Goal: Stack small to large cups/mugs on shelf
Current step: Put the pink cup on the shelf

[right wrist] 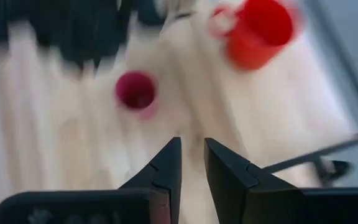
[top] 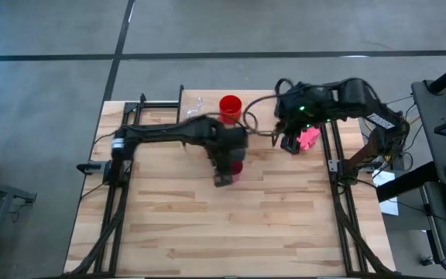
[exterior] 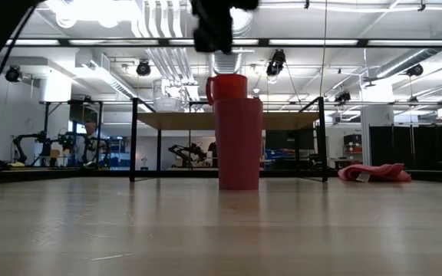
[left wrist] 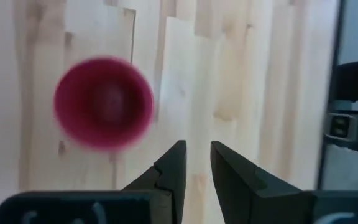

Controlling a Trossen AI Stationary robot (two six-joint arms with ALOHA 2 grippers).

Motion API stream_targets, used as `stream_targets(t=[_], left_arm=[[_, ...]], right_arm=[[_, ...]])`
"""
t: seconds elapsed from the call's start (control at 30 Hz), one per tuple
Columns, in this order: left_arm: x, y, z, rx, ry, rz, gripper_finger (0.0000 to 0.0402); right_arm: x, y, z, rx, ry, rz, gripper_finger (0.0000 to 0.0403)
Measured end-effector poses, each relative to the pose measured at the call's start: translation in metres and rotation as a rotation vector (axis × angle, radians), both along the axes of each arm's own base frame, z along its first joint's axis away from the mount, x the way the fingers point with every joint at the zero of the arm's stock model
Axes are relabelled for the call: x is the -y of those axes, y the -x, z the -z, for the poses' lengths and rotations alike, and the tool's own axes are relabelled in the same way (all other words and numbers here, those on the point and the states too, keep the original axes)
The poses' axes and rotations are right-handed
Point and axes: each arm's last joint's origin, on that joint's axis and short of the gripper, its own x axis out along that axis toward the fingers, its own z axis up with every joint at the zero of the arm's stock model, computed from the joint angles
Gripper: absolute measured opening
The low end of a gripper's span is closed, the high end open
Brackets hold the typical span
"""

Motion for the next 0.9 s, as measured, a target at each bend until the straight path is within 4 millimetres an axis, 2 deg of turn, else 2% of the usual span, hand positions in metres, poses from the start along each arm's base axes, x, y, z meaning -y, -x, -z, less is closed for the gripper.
stream_targets(t=[0.23, 0.4, 0.5, 0.63, 0.77, 0.9], left_arm=[[0.001, 0.065, -0.074, 0.162, -0.003, -0.073, 0.0058], [-0.003, 0.113, -0.114, 0.297, -0.16, -0.214, 0.0058], [-0.006, 0.137, -0.129, 0.342, -0.203, -0.347, 0.0058], [-0.006, 0.163, -0.141, 0.381, -0.22, -0.377, 0.0058], [-0.006, 0.173, -0.146, 0.398, -0.225, -0.383, 0.0058], [-0.006, 0.174, -0.144, 0.375, -0.252, -0.393, 0.0058]], right_arm=[[-0.014, -0.022, 0.043, -0.139, -0.04, -0.142, 0.0063], [-0.022, -0.047, 0.079, -0.115, -0.015, -0.212, 0.0063], [-0.022, -0.058, 0.099, -0.099, -0.015, -0.208, 0.0063], [-0.022, -0.067, 0.123, -0.136, -0.06, -0.177, 0.0063], [-0.026, -0.083, 0.146, -0.138, -0.132, -0.218, 0.0063], [-0.028, -0.102, 0.166, -0.144, -0.124, -0.261, 0.0063]])
